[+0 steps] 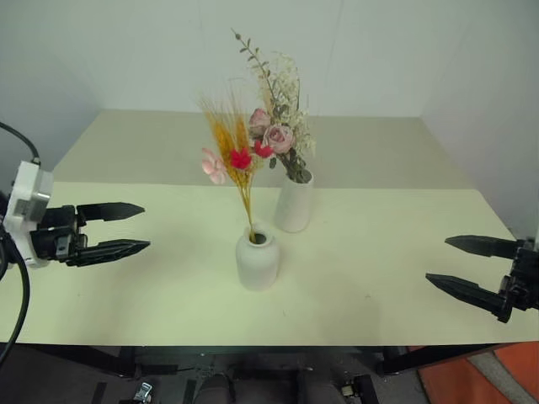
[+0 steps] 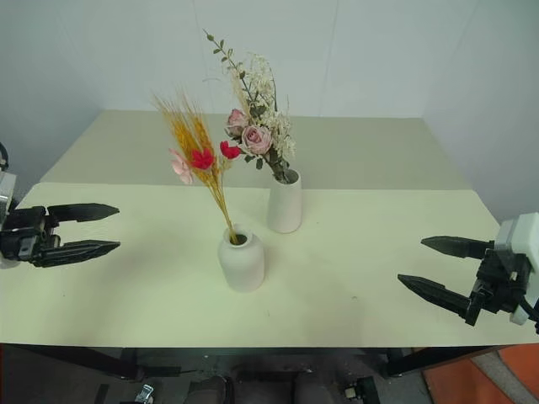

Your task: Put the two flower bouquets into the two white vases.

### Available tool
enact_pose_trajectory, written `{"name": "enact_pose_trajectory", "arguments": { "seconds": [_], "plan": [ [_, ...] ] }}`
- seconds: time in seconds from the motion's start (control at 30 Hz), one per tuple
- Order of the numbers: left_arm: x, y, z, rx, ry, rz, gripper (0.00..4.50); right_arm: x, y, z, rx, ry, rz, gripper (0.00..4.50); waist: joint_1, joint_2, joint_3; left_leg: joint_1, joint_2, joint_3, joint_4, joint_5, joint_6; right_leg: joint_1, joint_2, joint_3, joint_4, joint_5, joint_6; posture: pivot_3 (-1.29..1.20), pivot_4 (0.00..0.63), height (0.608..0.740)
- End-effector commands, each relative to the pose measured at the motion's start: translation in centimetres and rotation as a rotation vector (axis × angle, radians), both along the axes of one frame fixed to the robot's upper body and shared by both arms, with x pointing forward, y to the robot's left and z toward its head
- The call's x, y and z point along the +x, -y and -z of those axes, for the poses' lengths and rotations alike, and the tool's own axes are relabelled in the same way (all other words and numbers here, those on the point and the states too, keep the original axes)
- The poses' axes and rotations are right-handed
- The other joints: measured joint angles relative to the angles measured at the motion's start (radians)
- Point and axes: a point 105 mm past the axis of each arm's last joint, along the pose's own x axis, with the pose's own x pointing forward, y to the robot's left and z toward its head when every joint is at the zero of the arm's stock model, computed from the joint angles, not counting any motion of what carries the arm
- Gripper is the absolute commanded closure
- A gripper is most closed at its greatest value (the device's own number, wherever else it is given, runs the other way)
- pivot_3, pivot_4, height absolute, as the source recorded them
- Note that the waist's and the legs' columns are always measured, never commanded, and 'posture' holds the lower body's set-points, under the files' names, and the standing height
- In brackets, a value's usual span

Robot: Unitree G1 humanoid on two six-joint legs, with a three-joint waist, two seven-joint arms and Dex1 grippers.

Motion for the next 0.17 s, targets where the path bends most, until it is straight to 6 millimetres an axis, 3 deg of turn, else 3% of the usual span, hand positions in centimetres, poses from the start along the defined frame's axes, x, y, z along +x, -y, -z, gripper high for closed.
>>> {"name": "enact_pose_trajectory", "arguments": {
  "seconds": [0.03,0.17],
  "plan": [
    [-0.19,0.08,-0.76,0.008,0.059,0.005,0.81,-0.07,-0.24,-0.88,-0.035,0.049,-0.019,0.00,0.000,0.000,0.000,0.000,0.000,0.000,0.000,0.000,0.000,0.000,0.000,0.000,0.000,0.000,0.000,0.00,0.150,0.740],
    [-0.21,0.08,-1.07,-0.002,0.079,0.008,0.81,0.13,-0.37,-0.93,-0.038,0.053,-0.023,0.00,0.000,0.000,0.000,0.000,0.000,0.000,0.000,0.000,0.000,0.000,0.000,0.000,0.000,0.000,0.000,0.00,0.150,0.740]
  ]
}}
